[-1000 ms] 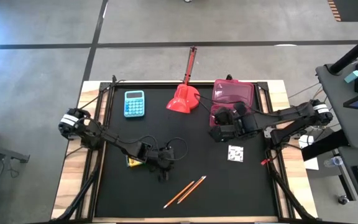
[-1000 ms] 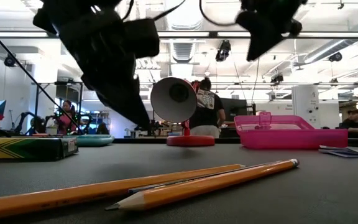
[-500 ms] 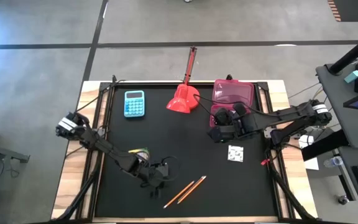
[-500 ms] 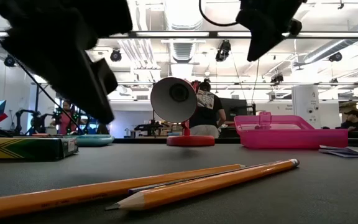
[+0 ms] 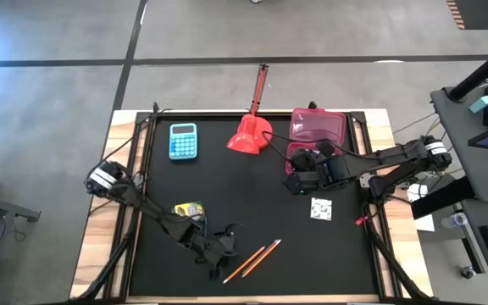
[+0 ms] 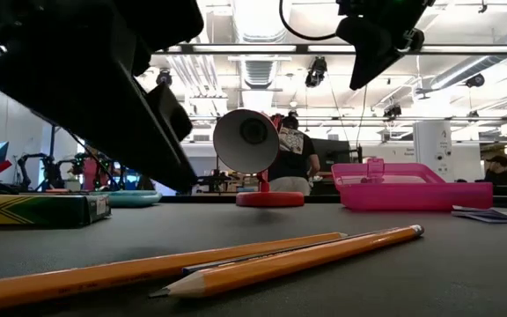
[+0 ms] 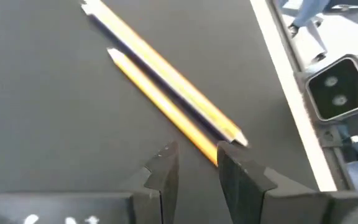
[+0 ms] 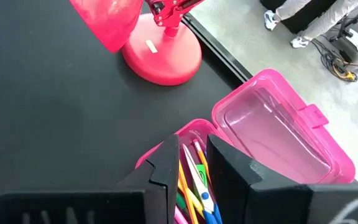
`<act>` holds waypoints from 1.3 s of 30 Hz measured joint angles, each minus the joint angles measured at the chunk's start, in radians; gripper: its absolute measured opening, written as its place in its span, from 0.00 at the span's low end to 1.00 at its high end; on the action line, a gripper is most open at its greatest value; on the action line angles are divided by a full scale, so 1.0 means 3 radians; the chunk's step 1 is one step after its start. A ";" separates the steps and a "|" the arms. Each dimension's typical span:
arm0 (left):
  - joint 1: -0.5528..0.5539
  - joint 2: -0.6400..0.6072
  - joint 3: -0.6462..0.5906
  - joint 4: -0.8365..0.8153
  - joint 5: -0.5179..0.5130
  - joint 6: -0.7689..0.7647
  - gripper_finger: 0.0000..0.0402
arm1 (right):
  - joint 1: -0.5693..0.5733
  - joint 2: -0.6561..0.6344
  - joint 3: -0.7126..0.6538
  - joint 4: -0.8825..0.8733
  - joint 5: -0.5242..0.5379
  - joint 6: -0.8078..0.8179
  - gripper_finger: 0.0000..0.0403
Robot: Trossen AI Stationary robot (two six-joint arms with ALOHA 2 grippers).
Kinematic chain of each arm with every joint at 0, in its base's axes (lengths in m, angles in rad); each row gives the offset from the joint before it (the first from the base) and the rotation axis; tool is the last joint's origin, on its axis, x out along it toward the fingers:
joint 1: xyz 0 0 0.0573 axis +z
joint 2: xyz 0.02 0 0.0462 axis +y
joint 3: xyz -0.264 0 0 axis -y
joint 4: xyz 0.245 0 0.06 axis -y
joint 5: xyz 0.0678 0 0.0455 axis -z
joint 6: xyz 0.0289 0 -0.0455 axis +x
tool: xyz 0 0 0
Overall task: Pack school essentials
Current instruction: Put the orange pencil into the pink supply box
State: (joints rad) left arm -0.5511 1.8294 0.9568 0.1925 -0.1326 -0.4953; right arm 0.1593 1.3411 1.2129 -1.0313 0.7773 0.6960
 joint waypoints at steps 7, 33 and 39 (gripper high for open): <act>-0.0137 0.0041 0.0007 -0.0066 -0.0579 -0.0294 0.24 | 0.0000 0.0000 0.0000 0.0008 0.0000 0.0000 0.18; -0.0721 0.0614 0.0341 -0.0048 -0.1127 -0.0393 0.66 | 0.0000 0.0000 0.0000 0.0091 0.0002 0.0006 0.18; -0.0722 0.0645 0.0335 -0.0180 -0.1181 -0.0427 0.52 | 0.0000 0.0000 0.0000 0.0092 0.0001 0.0006 0.18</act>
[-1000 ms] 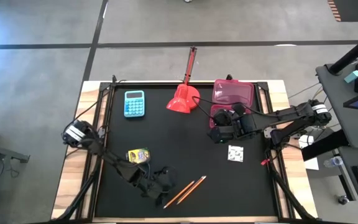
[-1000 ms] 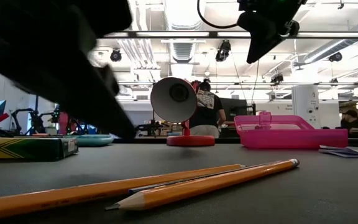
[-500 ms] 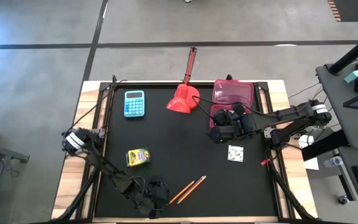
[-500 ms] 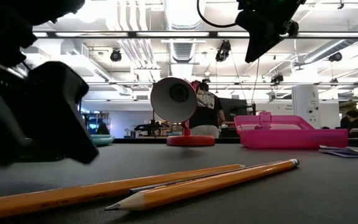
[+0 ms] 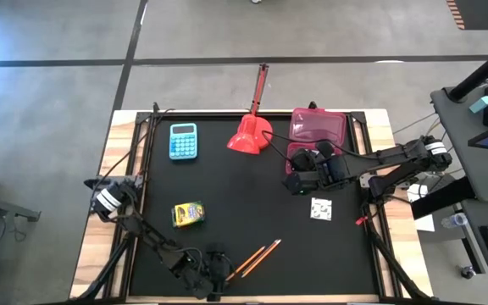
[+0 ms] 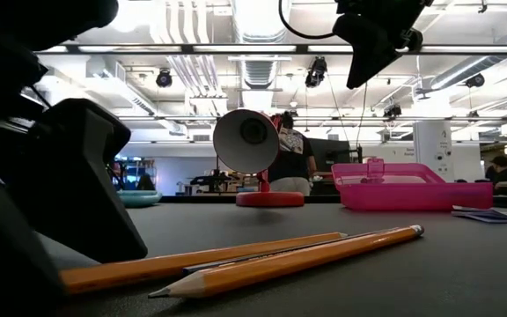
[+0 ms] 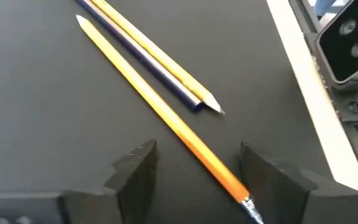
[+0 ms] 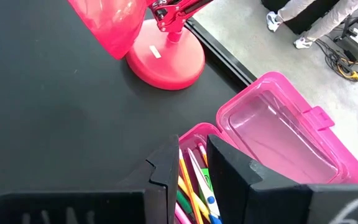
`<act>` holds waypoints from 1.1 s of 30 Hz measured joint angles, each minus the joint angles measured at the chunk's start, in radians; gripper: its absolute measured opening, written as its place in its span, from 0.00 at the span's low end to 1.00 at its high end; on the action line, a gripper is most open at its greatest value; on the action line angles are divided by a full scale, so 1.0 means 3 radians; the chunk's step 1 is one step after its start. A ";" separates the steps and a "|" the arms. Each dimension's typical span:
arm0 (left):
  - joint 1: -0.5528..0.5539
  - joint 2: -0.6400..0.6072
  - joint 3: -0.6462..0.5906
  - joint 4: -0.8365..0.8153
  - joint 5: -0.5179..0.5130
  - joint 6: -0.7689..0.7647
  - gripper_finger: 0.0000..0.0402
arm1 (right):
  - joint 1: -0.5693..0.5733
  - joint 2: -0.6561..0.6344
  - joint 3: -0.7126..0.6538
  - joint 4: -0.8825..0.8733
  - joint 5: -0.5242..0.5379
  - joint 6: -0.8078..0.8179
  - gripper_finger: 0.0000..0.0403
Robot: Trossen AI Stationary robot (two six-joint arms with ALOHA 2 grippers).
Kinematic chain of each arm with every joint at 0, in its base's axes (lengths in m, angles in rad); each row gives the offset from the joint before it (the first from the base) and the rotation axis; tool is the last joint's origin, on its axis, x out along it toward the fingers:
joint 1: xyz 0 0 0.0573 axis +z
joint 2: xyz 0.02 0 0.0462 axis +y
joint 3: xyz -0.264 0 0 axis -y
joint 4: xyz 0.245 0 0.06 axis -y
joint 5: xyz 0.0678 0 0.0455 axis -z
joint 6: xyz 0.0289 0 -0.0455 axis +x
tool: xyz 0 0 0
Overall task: Pack school essentials
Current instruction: Put the orange pencil into the pink supply box
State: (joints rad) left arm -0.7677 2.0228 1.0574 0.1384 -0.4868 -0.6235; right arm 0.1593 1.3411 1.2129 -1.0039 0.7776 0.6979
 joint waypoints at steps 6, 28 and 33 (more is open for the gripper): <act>0.0024 0.0004 -0.0054 -0.0085 0.0011 -0.0083 0.33 | 0.0000 0.0000 0.0000 0.0004 0.0000 0.0000 0.18; 0.0442 -0.0005 -0.0119 -0.0085 -0.0283 -0.0068 0.02 | -0.0001 -0.0001 -0.0001 0.0065 0.0000 -0.0001 0.18; 0.0561 -0.0032 -0.0124 0.0047 -0.0420 0.0132 0.02 | 0.0000 -0.0001 -0.0001 0.0067 0.0000 -0.0001 0.18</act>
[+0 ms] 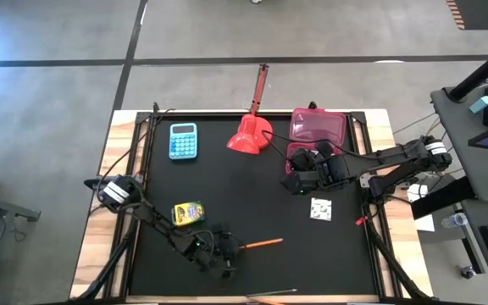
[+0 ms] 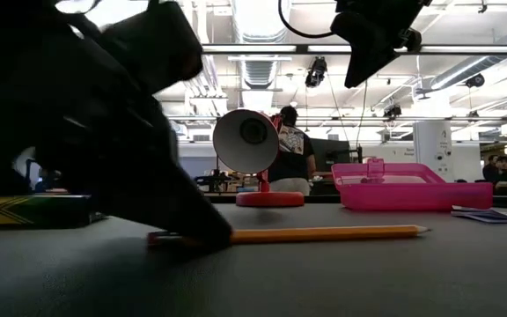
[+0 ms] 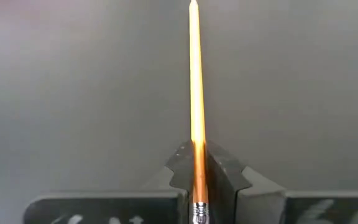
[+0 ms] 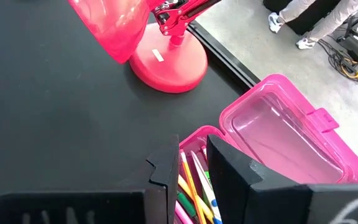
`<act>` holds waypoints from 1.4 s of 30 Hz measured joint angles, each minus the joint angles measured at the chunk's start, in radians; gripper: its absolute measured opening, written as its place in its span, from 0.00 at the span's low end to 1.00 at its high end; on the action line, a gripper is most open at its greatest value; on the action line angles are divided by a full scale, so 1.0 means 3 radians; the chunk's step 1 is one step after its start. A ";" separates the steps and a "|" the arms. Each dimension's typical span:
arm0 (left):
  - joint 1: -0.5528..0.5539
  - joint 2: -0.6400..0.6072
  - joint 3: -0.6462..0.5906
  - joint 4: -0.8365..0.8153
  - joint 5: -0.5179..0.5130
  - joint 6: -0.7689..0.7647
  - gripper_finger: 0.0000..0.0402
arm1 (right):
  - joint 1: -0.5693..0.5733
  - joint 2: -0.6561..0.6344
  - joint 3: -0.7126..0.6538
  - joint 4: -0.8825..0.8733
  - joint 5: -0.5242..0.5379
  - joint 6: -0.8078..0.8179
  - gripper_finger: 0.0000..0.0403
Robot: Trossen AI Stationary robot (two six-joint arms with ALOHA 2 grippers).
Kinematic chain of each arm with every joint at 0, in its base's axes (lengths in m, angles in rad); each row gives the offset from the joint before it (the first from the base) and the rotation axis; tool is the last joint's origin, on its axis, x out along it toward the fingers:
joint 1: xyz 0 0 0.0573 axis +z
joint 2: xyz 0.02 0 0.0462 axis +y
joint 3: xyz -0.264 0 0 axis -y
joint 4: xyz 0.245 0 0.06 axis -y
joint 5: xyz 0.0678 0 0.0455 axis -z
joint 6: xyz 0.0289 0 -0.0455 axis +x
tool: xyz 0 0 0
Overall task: Pack school essentials
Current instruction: Put the orange pencil into the pink supply box
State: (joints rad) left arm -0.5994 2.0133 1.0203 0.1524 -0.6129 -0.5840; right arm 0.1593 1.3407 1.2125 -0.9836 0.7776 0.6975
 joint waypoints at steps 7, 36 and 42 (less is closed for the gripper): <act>0.0172 -0.0113 -0.0015 0.0084 -0.0100 0.0286 0.02 | -0.0001 -0.0001 0.0006 0.0008 0.0001 0.0000 0.18; 0.0399 -0.0304 -0.0052 0.0255 -0.0347 0.0570 0.02 | -0.0009 -0.0001 0.0006 0.0415 0.0001 -0.0004 0.18; 0.0496 -0.0307 -0.0051 0.0257 -0.0346 0.0462 0.02 | -0.0019 -0.0001 0.0006 0.0618 0.0030 -0.0008 0.18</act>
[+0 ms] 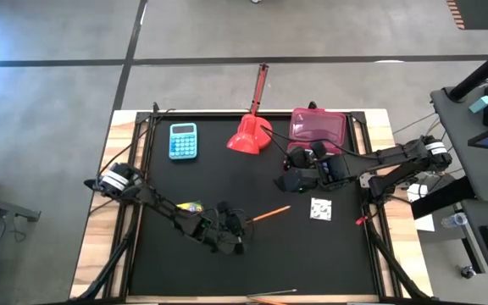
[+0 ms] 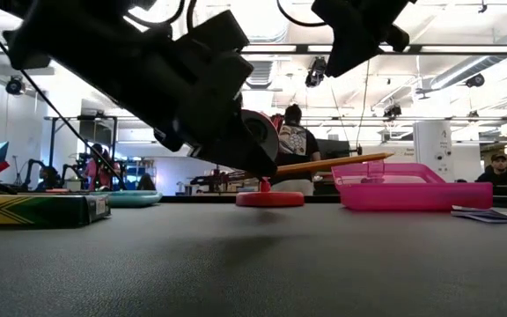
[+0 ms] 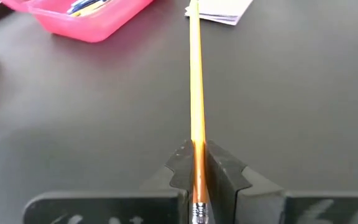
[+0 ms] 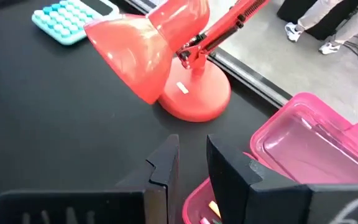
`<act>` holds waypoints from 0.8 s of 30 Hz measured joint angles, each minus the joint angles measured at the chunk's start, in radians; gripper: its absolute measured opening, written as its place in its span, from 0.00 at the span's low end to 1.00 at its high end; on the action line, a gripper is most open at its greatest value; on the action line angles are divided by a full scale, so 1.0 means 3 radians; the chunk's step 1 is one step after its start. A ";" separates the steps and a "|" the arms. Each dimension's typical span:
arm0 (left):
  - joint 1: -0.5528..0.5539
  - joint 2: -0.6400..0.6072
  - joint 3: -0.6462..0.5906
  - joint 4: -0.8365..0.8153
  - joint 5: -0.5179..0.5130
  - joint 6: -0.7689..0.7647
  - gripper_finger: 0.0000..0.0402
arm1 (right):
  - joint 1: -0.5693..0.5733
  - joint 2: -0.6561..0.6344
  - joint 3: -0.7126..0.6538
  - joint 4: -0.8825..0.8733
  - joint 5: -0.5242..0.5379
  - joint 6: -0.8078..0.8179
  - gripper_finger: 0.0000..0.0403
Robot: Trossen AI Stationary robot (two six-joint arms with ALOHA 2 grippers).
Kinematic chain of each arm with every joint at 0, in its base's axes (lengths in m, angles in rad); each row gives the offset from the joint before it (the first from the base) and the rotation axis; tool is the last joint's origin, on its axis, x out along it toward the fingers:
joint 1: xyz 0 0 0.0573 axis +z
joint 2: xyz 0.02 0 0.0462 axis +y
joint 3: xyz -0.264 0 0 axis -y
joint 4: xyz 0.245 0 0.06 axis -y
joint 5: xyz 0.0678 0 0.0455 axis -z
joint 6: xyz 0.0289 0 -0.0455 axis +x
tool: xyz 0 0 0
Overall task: Pack school essentials
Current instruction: Put the orange pencil into the pink supply box
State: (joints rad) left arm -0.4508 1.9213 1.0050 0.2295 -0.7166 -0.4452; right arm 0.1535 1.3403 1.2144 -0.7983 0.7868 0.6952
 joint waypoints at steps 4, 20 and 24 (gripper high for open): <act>0.0068 0.0000 0.0000 0.0017 0.0000 -0.0150 0.02 | -0.0013 0.0000 0.0004 -0.0088 -0.0131 -0.0152 0.18; 0.0611 -0.0005 0.0000 0.0469 0.0317 0.0390 0.02 | 0.0138 -0.0242 -0.0453 -0.0992 -0.0086 0.0112 0.18; 0.0758 -0.0005 0.0000 0.0786 0.0617 0.0618 0.02 | 0.0252 -0.0295 -0.0742 -0.0994 -0.0086 0.0310 0.18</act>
State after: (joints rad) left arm -0.2233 1.9198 1.0050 0.4652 -0.5316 -0.2597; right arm 0.2293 1.2517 0.9917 -1.0965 0.7609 0.7881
